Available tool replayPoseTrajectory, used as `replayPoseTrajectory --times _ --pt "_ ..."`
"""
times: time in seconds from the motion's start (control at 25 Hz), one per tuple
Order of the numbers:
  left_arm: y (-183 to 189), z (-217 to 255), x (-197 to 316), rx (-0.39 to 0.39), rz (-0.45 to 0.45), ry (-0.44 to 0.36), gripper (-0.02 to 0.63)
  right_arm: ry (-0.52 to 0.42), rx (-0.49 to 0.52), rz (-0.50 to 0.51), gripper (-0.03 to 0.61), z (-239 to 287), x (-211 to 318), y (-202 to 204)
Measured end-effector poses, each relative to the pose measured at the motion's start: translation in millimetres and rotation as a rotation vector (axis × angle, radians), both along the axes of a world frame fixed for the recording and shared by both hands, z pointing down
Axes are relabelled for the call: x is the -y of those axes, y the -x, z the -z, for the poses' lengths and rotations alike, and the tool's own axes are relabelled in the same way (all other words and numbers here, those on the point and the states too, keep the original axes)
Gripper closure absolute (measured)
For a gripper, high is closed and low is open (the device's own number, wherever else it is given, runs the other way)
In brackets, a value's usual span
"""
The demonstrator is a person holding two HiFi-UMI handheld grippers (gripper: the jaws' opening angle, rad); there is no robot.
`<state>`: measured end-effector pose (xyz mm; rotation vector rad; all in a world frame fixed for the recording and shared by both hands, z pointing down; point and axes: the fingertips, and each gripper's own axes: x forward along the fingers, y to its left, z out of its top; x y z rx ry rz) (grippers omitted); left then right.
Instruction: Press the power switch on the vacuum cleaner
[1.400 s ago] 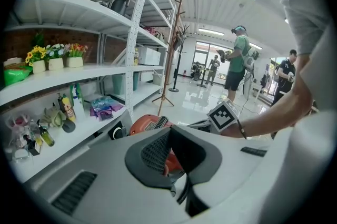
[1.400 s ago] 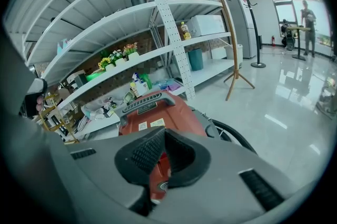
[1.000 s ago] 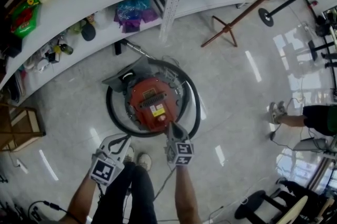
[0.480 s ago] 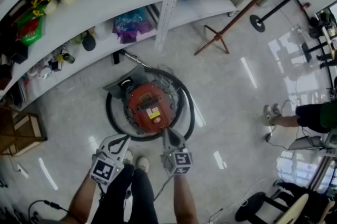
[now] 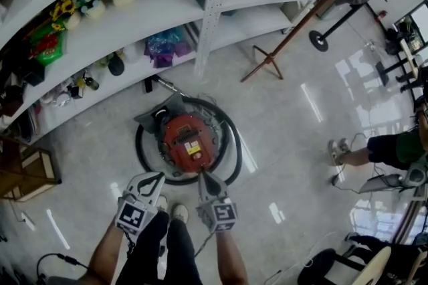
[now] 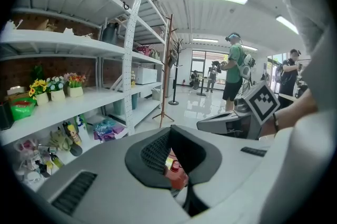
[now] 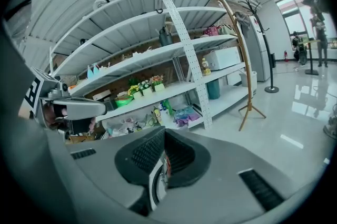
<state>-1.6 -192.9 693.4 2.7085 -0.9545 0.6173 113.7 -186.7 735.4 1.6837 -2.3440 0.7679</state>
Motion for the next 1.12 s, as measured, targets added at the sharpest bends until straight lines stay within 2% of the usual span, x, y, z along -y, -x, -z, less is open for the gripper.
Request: replayPoseTrajectory --times 0.48,0.68,1.12 --pt "7 51 -14 0.002 -0.013 -0.028 0.607 -0.056 -0.014 0.014 0.568 79 -36 16" --pt "5 77 -19 -0.006 -0.021 -0.036 0.607 -0.051 -0.003 0.001 0.568 113 -43 22" --pt "5 108 -29 -0.013 -0.034 -0.044 0.607 -0.05 0.012 0.007 0.568 140 -51 31"
